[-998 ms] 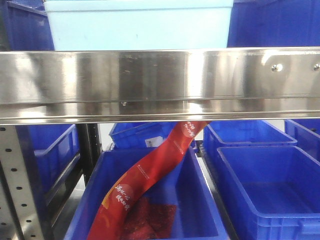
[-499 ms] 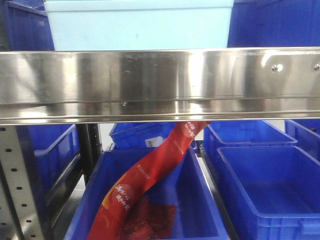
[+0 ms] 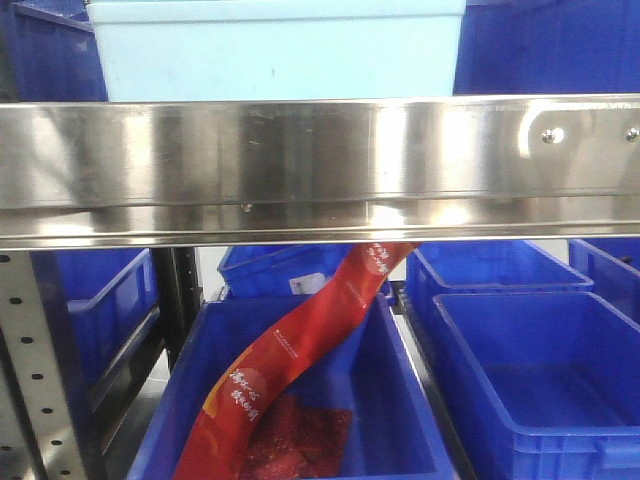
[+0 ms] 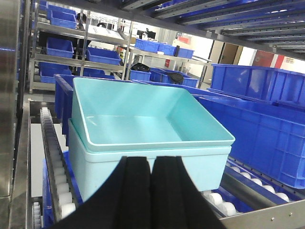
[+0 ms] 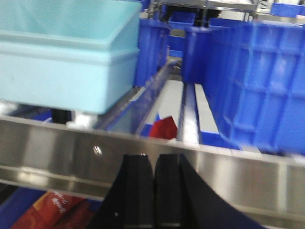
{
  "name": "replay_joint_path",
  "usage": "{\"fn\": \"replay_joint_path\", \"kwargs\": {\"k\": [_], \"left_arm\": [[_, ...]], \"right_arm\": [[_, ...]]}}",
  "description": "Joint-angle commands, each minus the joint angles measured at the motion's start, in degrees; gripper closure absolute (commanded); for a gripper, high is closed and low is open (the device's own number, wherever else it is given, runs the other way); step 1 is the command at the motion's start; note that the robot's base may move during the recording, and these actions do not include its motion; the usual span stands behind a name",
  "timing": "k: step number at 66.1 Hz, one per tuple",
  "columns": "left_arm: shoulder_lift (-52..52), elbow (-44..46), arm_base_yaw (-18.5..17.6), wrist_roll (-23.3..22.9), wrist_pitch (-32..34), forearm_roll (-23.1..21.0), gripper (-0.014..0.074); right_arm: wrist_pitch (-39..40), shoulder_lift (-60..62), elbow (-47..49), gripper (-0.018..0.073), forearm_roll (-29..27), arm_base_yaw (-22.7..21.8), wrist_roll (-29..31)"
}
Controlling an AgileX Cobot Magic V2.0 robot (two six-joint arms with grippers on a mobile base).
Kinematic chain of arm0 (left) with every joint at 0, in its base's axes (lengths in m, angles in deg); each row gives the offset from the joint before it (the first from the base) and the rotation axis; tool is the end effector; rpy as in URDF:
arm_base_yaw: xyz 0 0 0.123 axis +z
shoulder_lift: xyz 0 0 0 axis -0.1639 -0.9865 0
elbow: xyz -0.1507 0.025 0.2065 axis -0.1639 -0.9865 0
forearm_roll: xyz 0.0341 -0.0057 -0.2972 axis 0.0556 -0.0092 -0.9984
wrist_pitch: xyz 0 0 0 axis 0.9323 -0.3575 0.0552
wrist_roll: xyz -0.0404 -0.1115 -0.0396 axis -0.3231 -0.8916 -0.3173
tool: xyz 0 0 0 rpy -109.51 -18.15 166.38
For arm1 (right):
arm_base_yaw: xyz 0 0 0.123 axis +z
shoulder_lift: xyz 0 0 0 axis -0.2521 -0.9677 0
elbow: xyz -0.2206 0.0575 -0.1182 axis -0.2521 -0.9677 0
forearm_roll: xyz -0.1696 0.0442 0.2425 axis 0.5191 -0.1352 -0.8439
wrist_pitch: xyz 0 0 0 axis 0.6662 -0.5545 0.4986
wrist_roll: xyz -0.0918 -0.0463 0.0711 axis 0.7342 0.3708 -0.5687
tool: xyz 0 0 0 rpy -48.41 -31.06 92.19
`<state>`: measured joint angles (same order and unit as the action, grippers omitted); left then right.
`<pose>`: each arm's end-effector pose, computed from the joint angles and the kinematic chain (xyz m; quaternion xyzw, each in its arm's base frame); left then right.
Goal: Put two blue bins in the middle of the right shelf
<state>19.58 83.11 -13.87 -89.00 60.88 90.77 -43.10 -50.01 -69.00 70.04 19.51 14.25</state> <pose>0.1799 -0.0719 0.3760 0.0663 0.6728 -0.1942 0.7108 0.1841 0.0154 0.2489 -0.0432 0.7292 0.0156 0.6828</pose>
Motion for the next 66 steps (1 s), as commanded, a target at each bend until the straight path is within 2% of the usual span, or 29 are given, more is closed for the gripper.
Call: {"fn": "replay_joint_path", "kwargs": {"k": [1, 11, 26, 31, 51, 66], "left_arm": [[0.31, -0.04, -0.41, -0.20, 1.08, 0.09, 0.0707], [0.31, -0.04, -0.41, -0.20, 1.08, 0.09, 0.0707], [0.31, -0.04, -0.41, -0.20, 1.08, 0.09, 0.0707], [0.31, -0.04, -0.41, -0.20, 1.08, 0.09, 0.0707], [0.40, -0.04, -0.41, -0.20, 1.57, 0.09, 0.0707], [0.40, -0.04, -0.41, -0.20, 1.57, 0.09, 0.0707]], "right_arm": [[3.07, 3.31, -3.32, 0.0722, -0.77, -1.25, 0.95], [3.03, 6.86, -5.74, 0.0722, -0.86, -2.80, 0.95], [6.18, 13.63, -11.86, 0.0722, -1.10, -10.40, 0.95], [9.09, 13.95, -12.39, 0.0722, -1.10, -10.67, 0.95], [3.45, 13.95, -12.39, 0.0722, -1.68, -10.67, 0.95], [3.30, 13.95, -12.39, 0.0722, -1.68, -10.67, 0.95]]}}
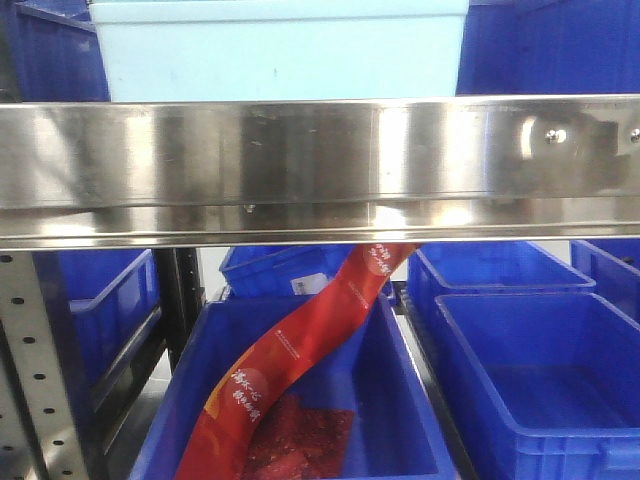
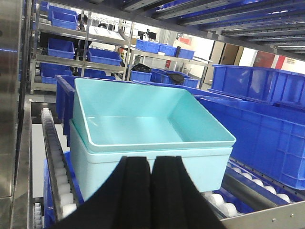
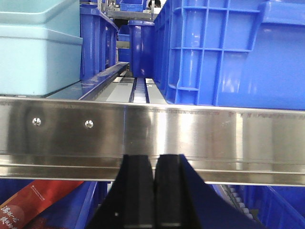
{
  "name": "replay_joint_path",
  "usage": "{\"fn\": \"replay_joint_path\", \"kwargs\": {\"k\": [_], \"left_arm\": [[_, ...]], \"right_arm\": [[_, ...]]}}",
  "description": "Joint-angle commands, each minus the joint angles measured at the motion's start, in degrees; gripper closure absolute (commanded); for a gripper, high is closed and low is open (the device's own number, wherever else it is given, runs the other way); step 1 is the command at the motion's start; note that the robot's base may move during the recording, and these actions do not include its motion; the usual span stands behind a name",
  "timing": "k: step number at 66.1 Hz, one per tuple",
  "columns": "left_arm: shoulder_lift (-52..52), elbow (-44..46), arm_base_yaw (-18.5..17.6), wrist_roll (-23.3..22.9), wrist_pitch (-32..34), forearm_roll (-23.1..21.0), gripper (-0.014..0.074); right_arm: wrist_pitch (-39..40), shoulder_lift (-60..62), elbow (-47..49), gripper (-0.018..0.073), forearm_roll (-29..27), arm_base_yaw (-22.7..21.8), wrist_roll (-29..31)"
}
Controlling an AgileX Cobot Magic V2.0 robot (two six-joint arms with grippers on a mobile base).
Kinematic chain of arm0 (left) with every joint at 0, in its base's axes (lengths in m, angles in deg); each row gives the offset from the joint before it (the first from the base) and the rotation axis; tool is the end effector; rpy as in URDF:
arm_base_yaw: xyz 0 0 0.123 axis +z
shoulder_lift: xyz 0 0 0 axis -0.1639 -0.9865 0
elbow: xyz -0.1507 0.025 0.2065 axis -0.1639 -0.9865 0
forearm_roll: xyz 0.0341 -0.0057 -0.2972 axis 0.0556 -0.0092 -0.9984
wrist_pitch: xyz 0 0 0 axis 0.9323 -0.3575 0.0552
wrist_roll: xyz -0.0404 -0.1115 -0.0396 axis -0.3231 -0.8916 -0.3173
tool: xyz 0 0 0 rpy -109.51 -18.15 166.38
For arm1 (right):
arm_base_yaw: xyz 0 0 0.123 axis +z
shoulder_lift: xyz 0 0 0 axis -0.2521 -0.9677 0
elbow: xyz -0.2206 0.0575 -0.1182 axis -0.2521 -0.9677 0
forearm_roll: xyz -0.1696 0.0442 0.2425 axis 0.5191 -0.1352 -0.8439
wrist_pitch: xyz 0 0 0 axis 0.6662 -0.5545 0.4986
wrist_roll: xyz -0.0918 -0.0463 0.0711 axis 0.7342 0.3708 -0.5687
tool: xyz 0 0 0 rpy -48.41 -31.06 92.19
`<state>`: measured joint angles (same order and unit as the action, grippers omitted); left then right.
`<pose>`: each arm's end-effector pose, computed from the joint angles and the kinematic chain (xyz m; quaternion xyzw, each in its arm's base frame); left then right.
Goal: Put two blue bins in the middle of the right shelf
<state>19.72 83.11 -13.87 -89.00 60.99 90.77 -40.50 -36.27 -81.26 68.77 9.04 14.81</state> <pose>0.1793 -0.0717 0.3768 0.0663 0.6712 -0.1947 0.7122 0.1665 -0.0162 0.2063 0.0260 0.7052 -0.0430 0.7072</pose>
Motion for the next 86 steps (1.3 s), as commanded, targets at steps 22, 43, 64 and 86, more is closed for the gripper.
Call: {"fn": "replay_joint_path", "kwargs": {"k": [22, 43, 64, 86], "left_arm": [[0.27, -0.04, -0.41, 0.19, 1.10, 0.09, 0.0707], [12.45, -14.31, 17.84, 26.47, 3.99, -14.90, 0.0707], [24.37, -28.18, 25.27, 25.46, 4.55, -14.79, 0.0707], [25.14, -36.21, 23.83, 23.86, 10.36, -14.31, 0.0707]], "right_arm": [[0.69, 0.22, -0.13, 0.0722, -0.40, -0.20, 0.39], [0.69, 0.22, -0.13, 0.0722, -0.40, -0.20, 0.39], [0.69, 0.22, -0.13, 0.0722, -0.40, -0.20, 0.39], [0.69, 0.22, -0.13, 0.0722, -0.40, -0.20, 0.39]]}}
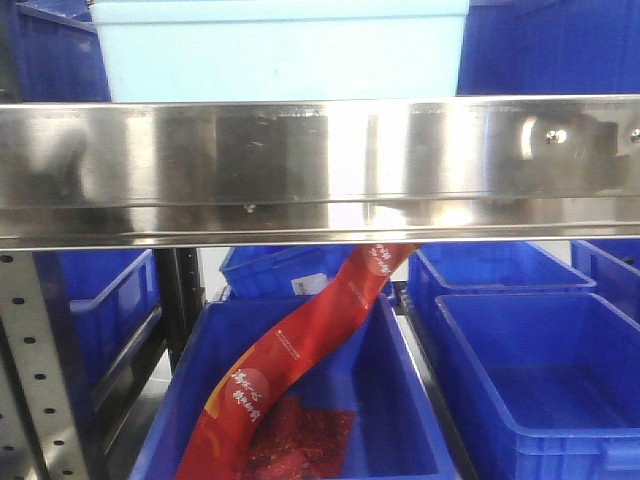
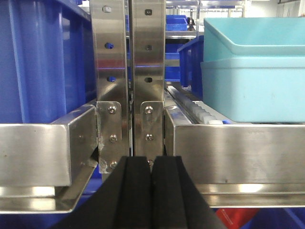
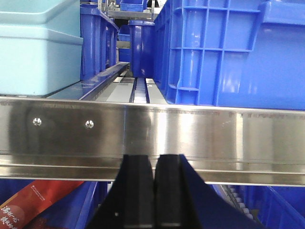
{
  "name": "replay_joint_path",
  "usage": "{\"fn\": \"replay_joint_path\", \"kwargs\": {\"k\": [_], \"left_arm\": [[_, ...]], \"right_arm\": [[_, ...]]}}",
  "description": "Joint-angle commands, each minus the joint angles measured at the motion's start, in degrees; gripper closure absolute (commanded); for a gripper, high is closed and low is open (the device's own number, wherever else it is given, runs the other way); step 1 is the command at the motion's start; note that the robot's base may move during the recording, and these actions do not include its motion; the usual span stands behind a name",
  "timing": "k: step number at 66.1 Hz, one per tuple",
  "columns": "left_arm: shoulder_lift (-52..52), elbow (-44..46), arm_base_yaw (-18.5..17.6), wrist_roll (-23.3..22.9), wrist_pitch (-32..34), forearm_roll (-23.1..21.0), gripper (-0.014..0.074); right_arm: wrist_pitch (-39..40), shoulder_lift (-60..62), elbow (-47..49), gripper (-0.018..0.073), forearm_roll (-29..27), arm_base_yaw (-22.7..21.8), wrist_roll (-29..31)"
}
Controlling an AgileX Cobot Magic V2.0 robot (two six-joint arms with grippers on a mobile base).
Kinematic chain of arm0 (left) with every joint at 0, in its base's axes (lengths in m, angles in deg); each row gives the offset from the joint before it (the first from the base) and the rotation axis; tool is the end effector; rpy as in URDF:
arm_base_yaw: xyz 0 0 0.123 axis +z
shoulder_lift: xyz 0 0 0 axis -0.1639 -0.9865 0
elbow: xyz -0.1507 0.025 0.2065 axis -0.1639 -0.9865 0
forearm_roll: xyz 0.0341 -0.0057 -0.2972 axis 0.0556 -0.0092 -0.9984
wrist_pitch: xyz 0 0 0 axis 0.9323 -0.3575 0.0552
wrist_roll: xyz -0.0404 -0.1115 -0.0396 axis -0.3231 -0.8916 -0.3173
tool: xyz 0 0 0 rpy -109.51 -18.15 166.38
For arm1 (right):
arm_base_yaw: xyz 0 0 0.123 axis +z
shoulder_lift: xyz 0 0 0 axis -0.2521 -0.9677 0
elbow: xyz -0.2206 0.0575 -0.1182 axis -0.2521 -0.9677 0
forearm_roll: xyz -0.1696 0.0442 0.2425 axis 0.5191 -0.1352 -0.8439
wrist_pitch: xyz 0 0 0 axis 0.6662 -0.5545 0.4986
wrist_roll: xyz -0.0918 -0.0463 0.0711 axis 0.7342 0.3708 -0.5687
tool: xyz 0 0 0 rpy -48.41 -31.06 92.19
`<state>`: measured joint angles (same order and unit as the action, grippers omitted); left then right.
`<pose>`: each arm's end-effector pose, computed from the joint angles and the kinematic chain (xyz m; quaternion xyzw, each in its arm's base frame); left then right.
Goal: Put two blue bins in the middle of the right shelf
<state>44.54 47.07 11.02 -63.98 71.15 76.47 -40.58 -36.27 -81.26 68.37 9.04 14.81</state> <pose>0.1671 0.0045 0.2143 -0.0003 0.6828 0.0195 0.7303 0.1665 -0.0161 0.2062 0.0283 0.7057 -0.0403 0.7068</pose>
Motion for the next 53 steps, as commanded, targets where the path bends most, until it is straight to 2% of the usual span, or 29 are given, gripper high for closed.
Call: {"fn": "replay_joint_path", "kwargs": {"k": [1, 9, 53], "left_arm": [[0.32, -0.17, -1.31, -1.16, 0.20, -0.01, 0.0707], [0.32, -0.17, -2.93, -1.16, -0.17, 0.26, 0.0707], [0.32, -0.17, -2.92, -1.16, 0.28, 0.13, 0.0707]], "right_arm": [[0.77, 0.22, -0.13, 0.0722, 0.00, -0.20, 0.39], [0.77, 0.22, -0.13, 0.0722, 0.00, -0.20, 0.39], [0.77, 0.22, -0.13, 0.0722, 0.00, -0.20, 0.39]]}}
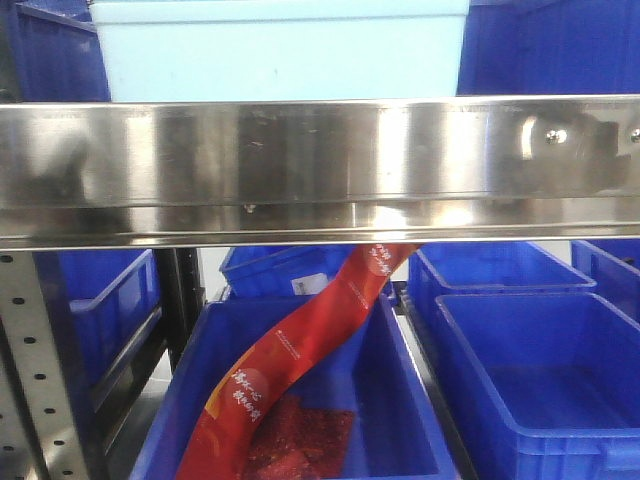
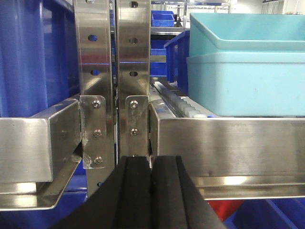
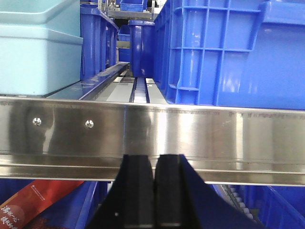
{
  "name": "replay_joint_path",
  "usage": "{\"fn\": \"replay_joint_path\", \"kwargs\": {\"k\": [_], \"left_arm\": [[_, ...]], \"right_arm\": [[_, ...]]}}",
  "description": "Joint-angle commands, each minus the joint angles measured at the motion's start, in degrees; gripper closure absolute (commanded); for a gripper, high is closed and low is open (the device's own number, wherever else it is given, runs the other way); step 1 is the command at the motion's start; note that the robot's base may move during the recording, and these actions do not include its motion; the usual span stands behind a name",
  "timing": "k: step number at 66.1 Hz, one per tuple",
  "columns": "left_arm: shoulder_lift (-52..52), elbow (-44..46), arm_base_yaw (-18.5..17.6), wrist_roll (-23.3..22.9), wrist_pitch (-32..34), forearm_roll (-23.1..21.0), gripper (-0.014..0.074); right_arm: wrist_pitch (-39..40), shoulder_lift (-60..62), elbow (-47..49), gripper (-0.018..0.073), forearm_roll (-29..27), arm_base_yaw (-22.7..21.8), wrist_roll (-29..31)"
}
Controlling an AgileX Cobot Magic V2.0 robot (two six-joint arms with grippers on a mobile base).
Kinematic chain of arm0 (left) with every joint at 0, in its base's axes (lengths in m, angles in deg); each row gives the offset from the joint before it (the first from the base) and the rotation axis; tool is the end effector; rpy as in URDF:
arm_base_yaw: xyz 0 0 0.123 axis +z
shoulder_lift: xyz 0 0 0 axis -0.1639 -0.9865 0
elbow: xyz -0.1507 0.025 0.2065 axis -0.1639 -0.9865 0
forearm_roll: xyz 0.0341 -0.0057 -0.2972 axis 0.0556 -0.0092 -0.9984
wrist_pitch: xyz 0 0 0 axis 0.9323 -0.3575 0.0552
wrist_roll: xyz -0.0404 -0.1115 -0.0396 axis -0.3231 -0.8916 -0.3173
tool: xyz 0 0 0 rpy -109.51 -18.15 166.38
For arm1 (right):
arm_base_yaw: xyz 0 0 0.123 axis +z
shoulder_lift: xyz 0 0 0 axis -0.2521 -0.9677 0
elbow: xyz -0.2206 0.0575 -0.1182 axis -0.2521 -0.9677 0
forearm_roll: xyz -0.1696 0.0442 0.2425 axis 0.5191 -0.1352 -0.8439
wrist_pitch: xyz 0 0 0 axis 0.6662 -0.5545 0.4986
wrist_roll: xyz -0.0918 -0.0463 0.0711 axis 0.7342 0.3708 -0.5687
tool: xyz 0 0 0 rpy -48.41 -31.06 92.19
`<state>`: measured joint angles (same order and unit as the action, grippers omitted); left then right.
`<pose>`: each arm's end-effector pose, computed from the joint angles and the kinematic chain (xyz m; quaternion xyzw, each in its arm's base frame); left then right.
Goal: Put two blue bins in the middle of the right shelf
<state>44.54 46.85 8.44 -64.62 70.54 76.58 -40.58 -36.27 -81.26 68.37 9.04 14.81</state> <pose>0.1674 -0.0031 0.2114 0.0121 0.6880 -0.0004 0.7256 0.1665 -0.0161 0.2062 0.0283 0.7057 -0.0403 0.7068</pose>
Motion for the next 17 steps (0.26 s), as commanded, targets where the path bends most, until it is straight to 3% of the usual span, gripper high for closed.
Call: {"fn": "replay_joint_path", "kwargs": {"k": [1, 17], "left_arm": [[0.32, 0.05, -0.34, -0.53, 0.90, 0.02, 0.0707], [0.32, 0.05, -0.34, -0.53, 0.90, 0.02, 0.0707]], "right_arm": [[0.77, 0.22, -0.13, 0.0722, 0.00, -0.20, 0.39], [0.77, 0.22, -0.13, 0.0722, 0.00, -0.20, 0.39]]}}
